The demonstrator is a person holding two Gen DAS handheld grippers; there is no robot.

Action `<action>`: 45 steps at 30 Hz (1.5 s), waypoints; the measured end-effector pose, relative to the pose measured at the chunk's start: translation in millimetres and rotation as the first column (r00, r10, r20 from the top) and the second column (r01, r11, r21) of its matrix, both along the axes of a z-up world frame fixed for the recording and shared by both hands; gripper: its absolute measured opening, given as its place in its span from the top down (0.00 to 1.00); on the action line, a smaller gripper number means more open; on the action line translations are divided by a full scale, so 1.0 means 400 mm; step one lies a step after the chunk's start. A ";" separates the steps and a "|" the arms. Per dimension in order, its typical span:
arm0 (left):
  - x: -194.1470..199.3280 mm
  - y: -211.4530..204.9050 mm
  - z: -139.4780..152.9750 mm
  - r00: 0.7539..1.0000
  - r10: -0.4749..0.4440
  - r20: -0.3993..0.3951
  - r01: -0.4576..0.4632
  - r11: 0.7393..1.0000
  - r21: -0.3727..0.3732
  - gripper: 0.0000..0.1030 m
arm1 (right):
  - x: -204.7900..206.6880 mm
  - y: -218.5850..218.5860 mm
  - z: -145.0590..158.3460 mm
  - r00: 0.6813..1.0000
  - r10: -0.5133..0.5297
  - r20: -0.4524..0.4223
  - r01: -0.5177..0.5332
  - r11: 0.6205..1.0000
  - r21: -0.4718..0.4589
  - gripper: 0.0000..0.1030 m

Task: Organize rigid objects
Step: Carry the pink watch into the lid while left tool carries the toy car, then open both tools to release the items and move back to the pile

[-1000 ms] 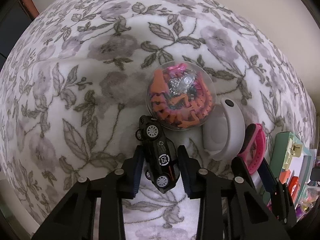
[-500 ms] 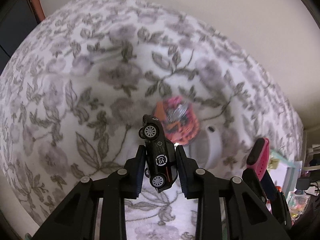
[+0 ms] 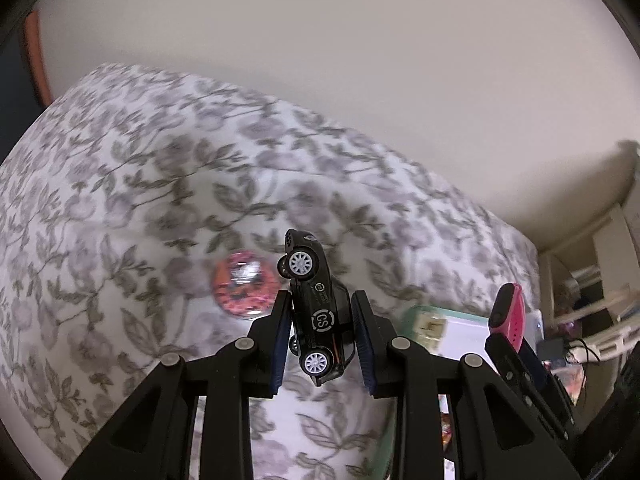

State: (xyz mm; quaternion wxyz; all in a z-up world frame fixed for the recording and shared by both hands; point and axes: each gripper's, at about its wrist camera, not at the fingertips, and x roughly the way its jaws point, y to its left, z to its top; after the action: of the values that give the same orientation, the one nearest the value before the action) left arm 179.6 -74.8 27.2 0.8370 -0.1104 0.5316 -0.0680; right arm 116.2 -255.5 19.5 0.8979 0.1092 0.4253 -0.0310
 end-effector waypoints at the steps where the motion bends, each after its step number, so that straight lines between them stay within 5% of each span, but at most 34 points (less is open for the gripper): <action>1: -0.006 -0.016 0.011 1.000 -0.011 0.005 0.011 1.000 0.003 0.70 | -0.004 -0.016 0.005 1.000 -0.016 -0.002 0.016 1.000 -0.005 0.52; 15: -0.072 -0.279 -0.019 0.963 -0.270 0.013 0.269 0.961 0.062 0.69 | -0.077 -0.254 0.018 0.970 -0.239 -0.056 0.238 0.971 -0.017 0.53; 22: -0.118 -0.382 -0.065 0.927 -0.374 -0.015 0.374 0.923 0.084 0.69 | -0.090 -0.293 0.000 0.967 -0.243 -0.077 0.242 0.970 -0.013 0.62; 30: -0.139 -0.434 -0.130 0.903 -0.427 -0.050 0.430 0.894 0.127 0.69 | -0.074 -0.293 -0.061 0.961 -0.236 -0.145 0.236 0.971 -0.016 0.62; 40: -0.136 -0.443 -0.179 0.899 -0.429 -0.085 0.437 0.890 0.134 0.69 | -0.066 -0.301 -0.111 0.940 -0.266 -0.215 0.266 0.963 -0.032 0.62; 42: -0.135 -0.442 -0.177 0.900 -0.428 -0.084 0.435 0.891 0.127 0.68 | -0.065 -0.301 -0.112 0.940 -0.265 -0.214 0.265 0.964 -0.033 0.62; 45: -0.135 -0.440 -0.169 0.903 -0.424 -0.074 0.430 0.894 0.128 0.47 | -0.067 -0.301 -0.110 0.941 -0.267 -0.208 0.265 0.963 -0.036 0.62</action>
State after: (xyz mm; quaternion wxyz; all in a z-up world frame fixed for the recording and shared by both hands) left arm 125.5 -250.6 -40.6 0.7955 0.0672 0.5645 -0.2096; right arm 89.5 -375.8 -24.5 0.8357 0.1585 0.4993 -0.1650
